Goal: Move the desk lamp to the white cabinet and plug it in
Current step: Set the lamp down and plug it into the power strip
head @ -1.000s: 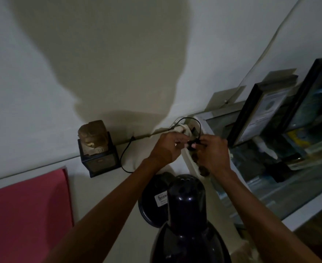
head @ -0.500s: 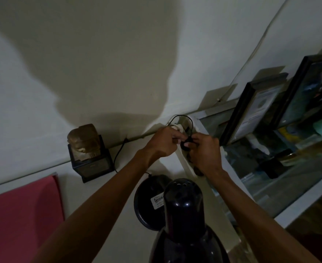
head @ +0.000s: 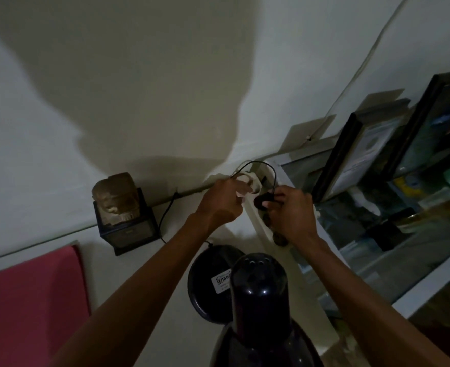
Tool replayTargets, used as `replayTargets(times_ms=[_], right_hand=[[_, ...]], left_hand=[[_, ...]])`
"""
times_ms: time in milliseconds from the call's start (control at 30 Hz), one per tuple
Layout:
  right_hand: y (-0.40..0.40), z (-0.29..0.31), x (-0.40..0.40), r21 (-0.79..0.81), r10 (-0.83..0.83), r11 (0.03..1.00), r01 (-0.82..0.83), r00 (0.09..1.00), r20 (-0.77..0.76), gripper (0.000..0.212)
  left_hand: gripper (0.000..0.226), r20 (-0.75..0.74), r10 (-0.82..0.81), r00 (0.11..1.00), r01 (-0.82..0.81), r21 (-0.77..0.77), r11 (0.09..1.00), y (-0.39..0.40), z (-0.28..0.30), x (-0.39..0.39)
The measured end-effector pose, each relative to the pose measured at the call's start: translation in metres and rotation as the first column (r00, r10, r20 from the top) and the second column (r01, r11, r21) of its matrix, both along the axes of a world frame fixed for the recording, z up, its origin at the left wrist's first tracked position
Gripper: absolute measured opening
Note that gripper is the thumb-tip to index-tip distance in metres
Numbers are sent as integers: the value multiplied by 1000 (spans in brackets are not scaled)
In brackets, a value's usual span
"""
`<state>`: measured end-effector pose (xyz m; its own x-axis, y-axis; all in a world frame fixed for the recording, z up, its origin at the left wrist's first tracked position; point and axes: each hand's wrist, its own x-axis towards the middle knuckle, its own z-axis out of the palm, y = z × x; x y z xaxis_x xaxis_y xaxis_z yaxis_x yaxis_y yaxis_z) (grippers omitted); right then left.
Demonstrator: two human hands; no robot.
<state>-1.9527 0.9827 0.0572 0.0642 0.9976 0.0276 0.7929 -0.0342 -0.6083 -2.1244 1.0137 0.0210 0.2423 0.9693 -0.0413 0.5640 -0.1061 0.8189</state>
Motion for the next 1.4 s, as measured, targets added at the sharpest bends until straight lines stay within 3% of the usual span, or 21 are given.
replayTargets(times_ms=[67, 200, 367, 533, 733, 1033, 1300, 1400], right_hand=[[-4, -1, 2, 15, 12, 1000, -13, 999, 51, 20], [-7, -2, 4, 42, 6, 999, -11, 994, 113, 12], [-4, 2, 2, 16, 10, 1000, -12, 991, 133, 7], [4, 7, 1, -25, 44, 999, -40, 976, 211, 1], [13, 15, -2, -69, 79, 996, -62, 954, 289, 14], [14, 17, -8, -141, 103, 988, -64, 951, 291, 21], [17, 21, -21, -206, 118, 978, -41, 918, 379, 17], [11, 25, -17, -228, 105, 973, -27, 935, 338, 23]], left_hand=[[38, -31, 86, 996, -86, -9, 996, -7, -13, 2], [59, 133, 242, 961, -241, -27, 970, -24, -30, 15], [83, 310, 294, 904, -252, -170, 953, -27, -37, 19], [79, 316, 285, 905, -242, -169, 955, -19, -38, 16], [86, 265, 293, 919, -175, -391, 904, -6, -28, 11], [89, 244, 310, 919, -182, -434, 882, -5, -22, 12], [68, 200, 291, 935, -189, -413, 891, -12, -9, 11], [55, 193, 222, 956, -130, -398, 908, -15, 1, 2]])
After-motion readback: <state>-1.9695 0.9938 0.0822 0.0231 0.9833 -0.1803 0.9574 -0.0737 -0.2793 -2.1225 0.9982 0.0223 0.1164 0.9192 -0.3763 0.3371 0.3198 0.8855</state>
